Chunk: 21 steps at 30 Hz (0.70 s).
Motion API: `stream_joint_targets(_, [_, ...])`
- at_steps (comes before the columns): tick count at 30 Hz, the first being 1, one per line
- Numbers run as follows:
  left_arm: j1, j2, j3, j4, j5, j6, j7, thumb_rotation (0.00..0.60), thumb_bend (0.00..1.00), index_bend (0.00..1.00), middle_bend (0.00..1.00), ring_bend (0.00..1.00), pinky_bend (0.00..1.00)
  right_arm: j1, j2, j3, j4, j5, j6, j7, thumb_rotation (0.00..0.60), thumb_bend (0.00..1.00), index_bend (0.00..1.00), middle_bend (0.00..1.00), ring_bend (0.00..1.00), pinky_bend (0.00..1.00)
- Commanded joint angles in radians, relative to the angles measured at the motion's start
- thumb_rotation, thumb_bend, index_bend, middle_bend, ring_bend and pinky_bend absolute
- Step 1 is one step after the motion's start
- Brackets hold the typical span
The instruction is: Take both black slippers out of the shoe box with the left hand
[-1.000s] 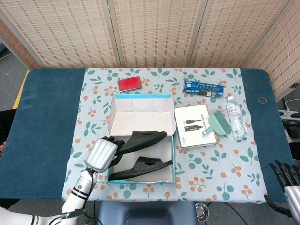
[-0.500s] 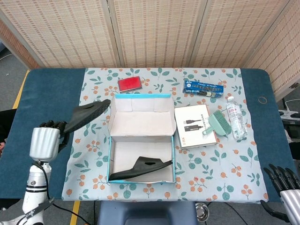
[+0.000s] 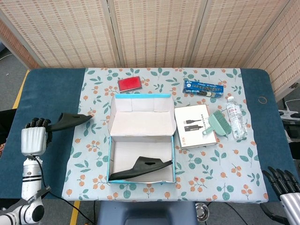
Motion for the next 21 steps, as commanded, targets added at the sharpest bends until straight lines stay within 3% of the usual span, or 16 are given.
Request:
stream_joint_targets(1, [0.005, -0.061, -0.017, 0.07, -0.013, -0.069, -0.06, 0.6, 0.5, 0.11, 0.17, 0.14, 0.37, -0.003, 0.002, -0.001, 0.003, -0.002, 0.007, 0.006, 0.455, 0.22, 0.0, 0.0, 0.0, 0.0])
stream_joint_targets(4, [0.014, -0.073, -0.016, 0.074, -0.019, -0.114, -0.101, 0.6, 0.46, 0.02, 0.08, 0.12, 0.37, -0.005, 0.004, 0.0, 0.006, -0.001, 0.011, 0.011, 0.455, 0.22, 0.0, 0.0, 0.0, 0.0])
stream_joint_targets(11, [0.053, -0.044, 0.003, -0.04, 0.036, -0.14, -0.225, 0.6, 0.42, 0.0, 0.03, 0.08, 0.37, -0.008, 0.005, 0.001, 0.01, 0.002, 0.018, 0.02, 0.456, 0.22, 0.0, 0.0, 0.0, 0.0])
stream_joint_targets(16, [0.09, 0.038, 0.038, -0.254, 0.146, -0.11, -0.358, 0.6, 0.4, 0.0, 0.0, 0.01, 0.33, -0.006, 0.004, 0.0, 0.008, -0.001, 0.012, 0.013, 0.456, 0.22, 0.0, 0.0, 0.0, 0.0])
stream_joint_targets(21, [0.108, 0.219, 0.121, -0.599, 0.351, -0.122, -0.577, 0.6, 0.39, 0.0, 0.0, 0.0, 0.29, -0.009, 0.003, 0.001, 0.007, -0.002, 0.017, 0.01, 0.456, 0.22, 0.0, 0.0, 0.0, 0.0])
